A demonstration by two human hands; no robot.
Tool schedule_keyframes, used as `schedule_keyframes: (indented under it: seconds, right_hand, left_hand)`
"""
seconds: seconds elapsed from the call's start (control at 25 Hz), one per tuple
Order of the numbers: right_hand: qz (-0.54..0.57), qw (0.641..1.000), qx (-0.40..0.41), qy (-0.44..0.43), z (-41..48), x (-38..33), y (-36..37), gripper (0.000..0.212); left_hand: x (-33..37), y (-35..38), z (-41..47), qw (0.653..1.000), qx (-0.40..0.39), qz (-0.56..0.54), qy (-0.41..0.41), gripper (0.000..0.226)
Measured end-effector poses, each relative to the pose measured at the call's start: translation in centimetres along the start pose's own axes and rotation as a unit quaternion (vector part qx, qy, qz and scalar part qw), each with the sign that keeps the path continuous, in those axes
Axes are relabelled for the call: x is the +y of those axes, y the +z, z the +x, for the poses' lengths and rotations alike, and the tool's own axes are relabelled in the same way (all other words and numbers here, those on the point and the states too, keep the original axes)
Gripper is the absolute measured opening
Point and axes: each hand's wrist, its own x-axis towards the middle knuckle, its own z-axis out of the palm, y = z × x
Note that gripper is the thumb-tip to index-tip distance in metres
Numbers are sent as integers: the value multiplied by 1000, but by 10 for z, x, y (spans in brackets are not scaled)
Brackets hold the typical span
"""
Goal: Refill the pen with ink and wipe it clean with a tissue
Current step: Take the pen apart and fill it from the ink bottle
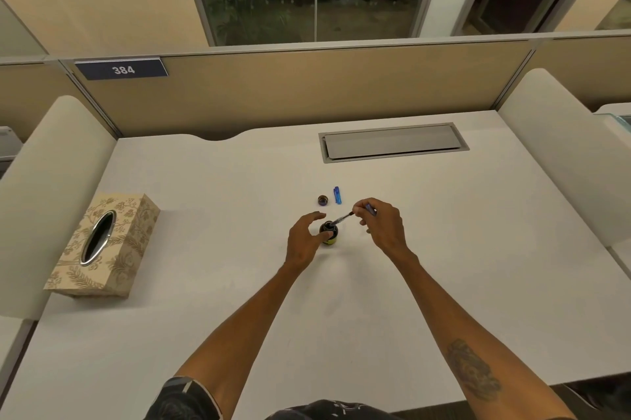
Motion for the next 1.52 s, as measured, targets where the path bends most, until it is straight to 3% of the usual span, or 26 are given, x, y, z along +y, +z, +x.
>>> schedule_keyframes:
  seconds: [0.44,0.72,0.92,1.2,1.36,1.52]
  right_hand:
    - [-134,987,-49,-76,11,-9,12,21]
    - [-141,985,-75,-68,17,-9,15,22]
    - [-85,989,-109,-42,18,-10,11,27]
    - [-111,994,-22,4,21,-9,10,19]
    - [-128,987,-92,-18,27,-16,5,33]
    - [-275,949,-143,-67,34,-31,-1,29]
  left_hand:
    - [6,6,14,1000,-24,14,4,33]
    - [1,11,24,999,-27,42,6,19]
    - [-1,9,26,999,-28,41,8,20]
    - [1,8,29,997,-40,65,7,19]
    - [1,7,29,996,-40,73,9,20]
    - [3,4,29,996,-38,81,18,21]
